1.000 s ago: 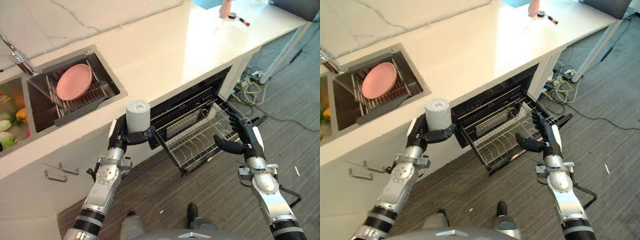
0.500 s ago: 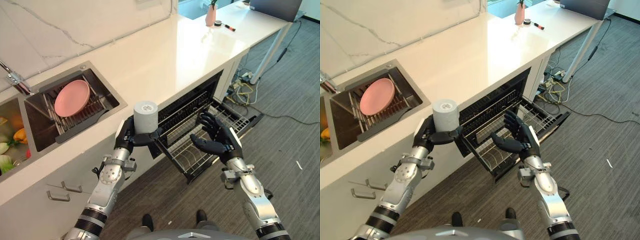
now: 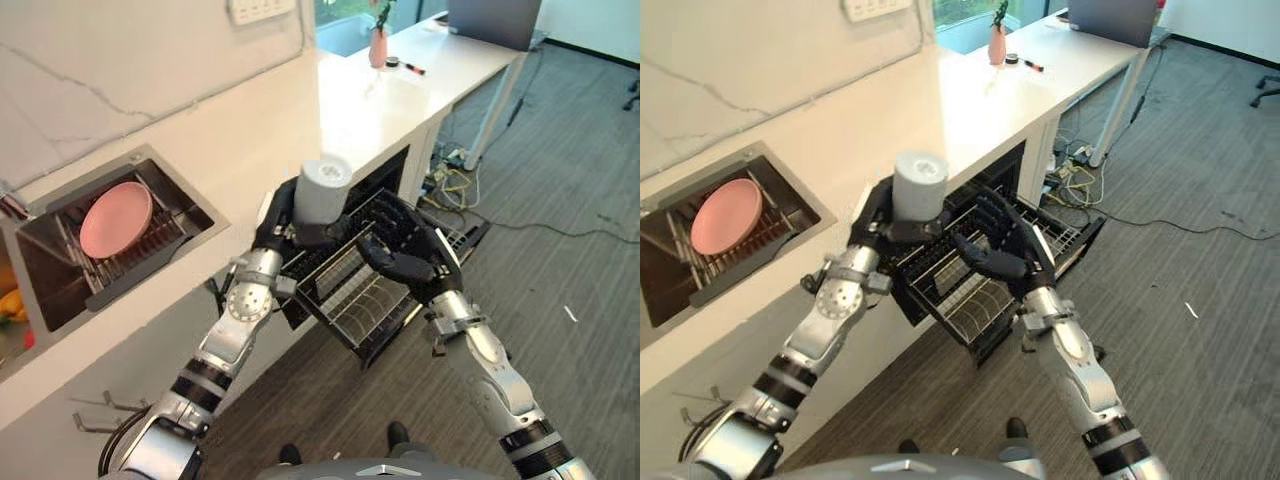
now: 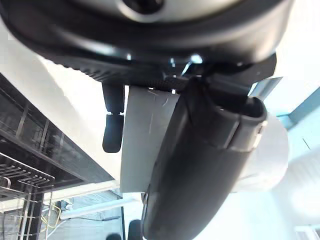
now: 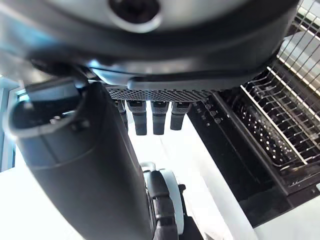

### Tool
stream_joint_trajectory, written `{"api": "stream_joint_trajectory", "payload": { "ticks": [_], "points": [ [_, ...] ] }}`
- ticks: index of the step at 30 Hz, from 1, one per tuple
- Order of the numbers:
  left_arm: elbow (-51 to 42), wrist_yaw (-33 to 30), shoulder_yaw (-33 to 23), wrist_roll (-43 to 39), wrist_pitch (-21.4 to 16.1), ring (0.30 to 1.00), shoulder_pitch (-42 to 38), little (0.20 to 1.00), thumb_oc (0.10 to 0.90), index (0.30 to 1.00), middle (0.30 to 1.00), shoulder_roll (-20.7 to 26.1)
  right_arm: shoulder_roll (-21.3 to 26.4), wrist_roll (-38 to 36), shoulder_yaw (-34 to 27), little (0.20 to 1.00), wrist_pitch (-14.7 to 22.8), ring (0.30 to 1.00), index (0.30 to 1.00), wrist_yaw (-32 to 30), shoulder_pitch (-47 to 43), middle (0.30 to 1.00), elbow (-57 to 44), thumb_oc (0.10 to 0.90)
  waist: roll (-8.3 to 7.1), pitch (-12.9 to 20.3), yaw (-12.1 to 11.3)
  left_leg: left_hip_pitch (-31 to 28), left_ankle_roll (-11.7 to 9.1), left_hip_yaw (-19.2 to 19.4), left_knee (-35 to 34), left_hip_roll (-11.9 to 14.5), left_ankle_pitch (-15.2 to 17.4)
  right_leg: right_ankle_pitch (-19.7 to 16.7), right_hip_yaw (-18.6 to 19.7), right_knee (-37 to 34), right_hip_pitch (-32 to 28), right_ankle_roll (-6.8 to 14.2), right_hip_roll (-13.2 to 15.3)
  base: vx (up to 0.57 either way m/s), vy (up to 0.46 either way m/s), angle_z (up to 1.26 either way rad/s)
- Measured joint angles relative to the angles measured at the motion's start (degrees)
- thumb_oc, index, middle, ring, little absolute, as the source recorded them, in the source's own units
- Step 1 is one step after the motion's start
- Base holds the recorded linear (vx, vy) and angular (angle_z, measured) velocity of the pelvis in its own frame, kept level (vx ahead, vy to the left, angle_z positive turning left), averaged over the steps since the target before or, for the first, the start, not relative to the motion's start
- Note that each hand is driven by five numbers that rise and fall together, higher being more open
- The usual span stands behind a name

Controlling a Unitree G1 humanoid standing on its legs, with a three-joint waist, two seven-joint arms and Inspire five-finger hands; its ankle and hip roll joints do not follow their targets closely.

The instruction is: Place the dishes in the dishwasher.

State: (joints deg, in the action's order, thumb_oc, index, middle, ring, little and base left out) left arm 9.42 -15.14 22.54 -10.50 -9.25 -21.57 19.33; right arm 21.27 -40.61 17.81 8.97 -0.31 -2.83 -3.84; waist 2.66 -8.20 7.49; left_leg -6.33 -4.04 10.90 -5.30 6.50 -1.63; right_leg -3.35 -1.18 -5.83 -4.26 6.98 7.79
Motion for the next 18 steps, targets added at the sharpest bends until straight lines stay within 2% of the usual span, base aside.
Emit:
{"api": "stream_joint_trajectory", "payload": {
  "ticks": [1, 4, 7, 10, 15, 18],
  "points": [
    [1.2, -2.2, 2.1, 0.7, 0.0, 0.300, -3.3, 0.300, 0.400, 0.300, 0.300, -1.0, 0.0, -0.1, 1.9, 0.900, -0.2, 0.900, 0.900, -2.1, -2.4, 0.900, 0.0, 0.800, 0.12, 0.1, 0.5, -0.1, 0.0, 0.3, 0.0, 0.0, 0.0, -0.1, 0.2, 0.0, 0.1, 0.0, 0.0, -0.01, -0.021, -0.11],
    [5.8, -6.0, 2.6, 2.3, 0.1, 0.300, -7.3, 0.300, 0.400, 0.300, 0.300, -2.0, 0.6, 0.2, 3.9, 0.900, -0.2, 0.900, 0.900, -4.8, -5.0, 0.900, -0.1, 0.800, 0.76, 0.5, 0.8, -0.4, 0.2, 0.8, 0.0, 0.1, 0.1, -0.2, 0.9, 0.0, 0.2, 0.0, -0.1, -0.01, -0.005, -0.13],
    [6.2, -7.8, 3.8, 2.3, 0.6, 0.300, -7.2, 0.300, 0.400, 0.300, 0.300, -3.1, 0.5, 0.7, 5.9, 0.900, -0.2, 0.900, 0.900, -7.3, -6.8, 0.900, -0.1, 0.800, 1.46, 0.9, 0.8, -0.4, 0.3, 0.8, 0.0, 0.0, 0.2, -0.2, 1.3, 0.2, 0.4, 0.0, -0.2, 0.00, -0.004, -0.07],
    [7.4, -9.8, 3.8, 2.3, 1.1, 0.300, -7.2, 0.300, 0.400, 0.300, 0.300, -3.3, -0.1, 2.7, 7.2, 0.900, -0.4, 0.900, 0.900, -10.3, -7.5, 0.900, 0.1, 0.800, 1.49, 1.0, 0.6, -0.5, 0.3, 0.8, 0.0, 0.2, 0.2, -0.3, 1.5, 0.1, 0.4, -0.1, -0.3, 0.00, -0.004, -0.03],
    [9.4, -13.6, 4.1, 4.5, 2.0, 0.300, -7.2, 0.300, 0.400, 0.300, 0.300, -4.2, -2.9, 4.8, 8.5, 0.900, -0.4, 0.900, 0.900, -15.4, -8.3, 0.900, 1.6, 0.800, 1.49, 1.0, -0.2, -0.6, 0.3, 0.7, 0.0, 0.2, 0.2, -0.3, 1.3, 0.1, 0.1, -0.1, -0.2, 0.00, 0.000, 0.00],
    [9.9, -14.9, 6.2, 6.2, 2.1, 0.300, -6.8, 0.300, 0.400, 0.300, 0.300, -4.4, -5.0, 5.5, 8.6, 0.900, -0.4, 0.900, 0.900, -18.3, -9.5, 0.900, 2.5, 0.800, 1.49, 1.0, -1.1, -0.6, 0.3, 0.5, 0.0, 0.1, 0.2, -0.3, 1.1, 0.1, 0.1, -0.1, -0.2, 0.00, 0.000, 0.02]
  ]
}}
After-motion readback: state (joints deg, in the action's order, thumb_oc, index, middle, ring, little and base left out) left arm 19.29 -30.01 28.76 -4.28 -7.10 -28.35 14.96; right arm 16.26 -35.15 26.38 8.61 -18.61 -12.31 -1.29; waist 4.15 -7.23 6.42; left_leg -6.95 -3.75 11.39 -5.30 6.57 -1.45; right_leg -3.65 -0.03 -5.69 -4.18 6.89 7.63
